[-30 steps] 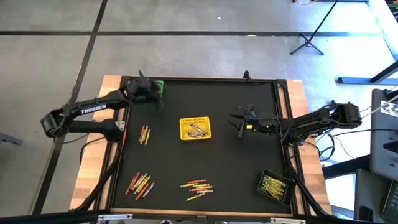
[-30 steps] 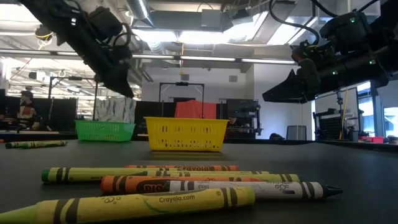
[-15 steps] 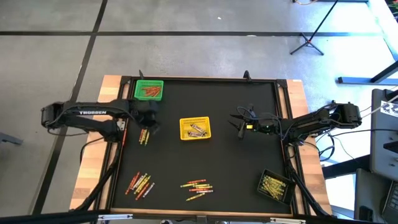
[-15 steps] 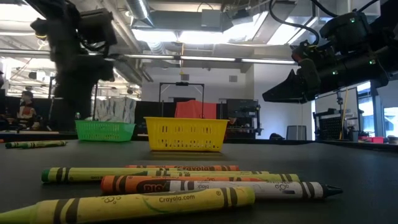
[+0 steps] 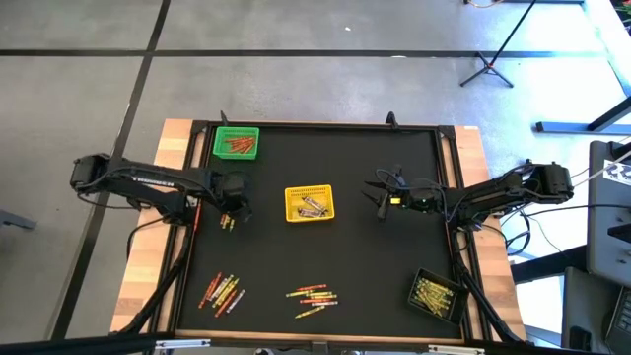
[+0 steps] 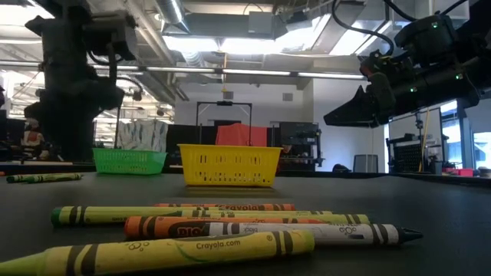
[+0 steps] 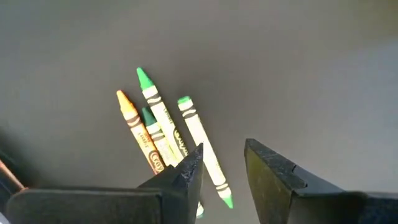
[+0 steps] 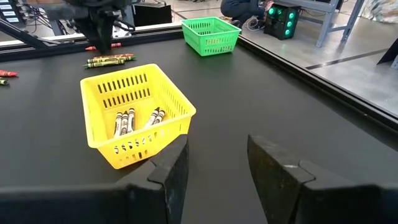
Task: Sort crayons
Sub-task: Put the green crayon into the black bin
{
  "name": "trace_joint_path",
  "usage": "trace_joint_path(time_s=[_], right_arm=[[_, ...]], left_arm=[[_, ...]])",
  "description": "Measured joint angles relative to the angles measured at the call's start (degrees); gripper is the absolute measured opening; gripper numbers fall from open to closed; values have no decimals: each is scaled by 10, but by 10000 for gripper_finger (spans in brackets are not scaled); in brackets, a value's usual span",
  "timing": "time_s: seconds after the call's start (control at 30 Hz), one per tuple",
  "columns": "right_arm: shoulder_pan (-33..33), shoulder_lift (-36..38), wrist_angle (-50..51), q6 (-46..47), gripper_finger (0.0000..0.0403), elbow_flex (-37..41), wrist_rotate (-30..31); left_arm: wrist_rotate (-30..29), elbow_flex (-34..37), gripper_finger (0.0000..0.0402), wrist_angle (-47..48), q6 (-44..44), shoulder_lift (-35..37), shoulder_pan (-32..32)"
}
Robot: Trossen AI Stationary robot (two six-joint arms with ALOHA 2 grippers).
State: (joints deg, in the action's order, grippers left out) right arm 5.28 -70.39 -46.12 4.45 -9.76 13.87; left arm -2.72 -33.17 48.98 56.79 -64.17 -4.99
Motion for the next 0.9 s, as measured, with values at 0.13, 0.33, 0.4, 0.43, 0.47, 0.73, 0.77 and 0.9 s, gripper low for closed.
trace_joint_path(time_s=[0.13, 0.33, 0.4, 0.43, 0.47, 0.73, 0.77, 0.9], right_arm=[[0, 0, 0, 0, 160, 0, 0], [0, 0, 0, 0, 160, 0, 0], [0, 0, 0, 0, 160, 0, 0], [0, 0, 0, 0, 160, 0, 0], [0, 0, 0, 0, 160, 0, 0], [0, 0, 0, 0, 160, 0, 0], [0, 0, -1, 0, 160, 0, 0], [0, 0, -1, 0, 160, 0, 0]], left_arm=[[-2, 0, 103, -7, 1, -38, 6], [-6, 0, 103, -13, 0, -84, 6], [-7, 0, 103, -24, -11, -95, 6], [-9, 0, 103, -26, -13, -101, 5], [-11, 0, 103, -26, -14, -107, 4], [-17, -2, 103, -55, -54, -142, 0], [-17, -1, 101, -59, -65, -142, 0], [-18, -1, 85, -67, -81, -142, 1]])
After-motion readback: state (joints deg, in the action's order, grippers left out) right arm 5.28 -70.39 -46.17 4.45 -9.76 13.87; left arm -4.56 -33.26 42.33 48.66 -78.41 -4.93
